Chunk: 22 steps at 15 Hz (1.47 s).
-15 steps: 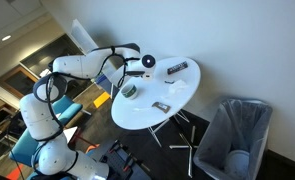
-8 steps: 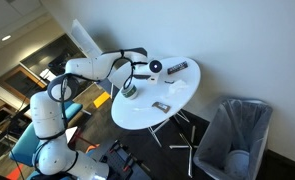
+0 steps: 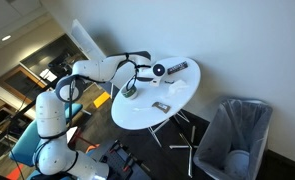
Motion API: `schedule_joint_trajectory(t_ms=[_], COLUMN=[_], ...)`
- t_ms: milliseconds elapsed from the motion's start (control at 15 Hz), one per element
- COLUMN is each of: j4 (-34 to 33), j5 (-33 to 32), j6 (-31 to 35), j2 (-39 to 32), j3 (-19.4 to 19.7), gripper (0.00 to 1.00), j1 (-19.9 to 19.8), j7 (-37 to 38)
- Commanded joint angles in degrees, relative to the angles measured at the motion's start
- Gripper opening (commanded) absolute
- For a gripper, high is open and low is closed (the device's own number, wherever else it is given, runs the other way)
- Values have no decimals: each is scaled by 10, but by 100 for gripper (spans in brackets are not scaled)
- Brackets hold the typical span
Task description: Pour the contents in the box in the mug cup
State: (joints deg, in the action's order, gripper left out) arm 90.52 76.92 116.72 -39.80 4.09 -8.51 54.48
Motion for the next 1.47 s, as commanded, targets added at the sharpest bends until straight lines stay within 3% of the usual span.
schedule_joint_trajectory(t_ms=[0,133,267,533,867,1133,1400], j4=[-2,18,42,109,190,227,255], j5=[14,7,-13,-115,-312,-455,-539], j6=[3,4,8,19,20,4,-15], j2=[8,32,62,158,303,396,455], j3=[-2,1,8,40,71,60,45], gripper=[77,93,100,100,100,100,100], j1=[2,5,13,37,58,46,35], j7=[10,7,13,74,209,312,371])
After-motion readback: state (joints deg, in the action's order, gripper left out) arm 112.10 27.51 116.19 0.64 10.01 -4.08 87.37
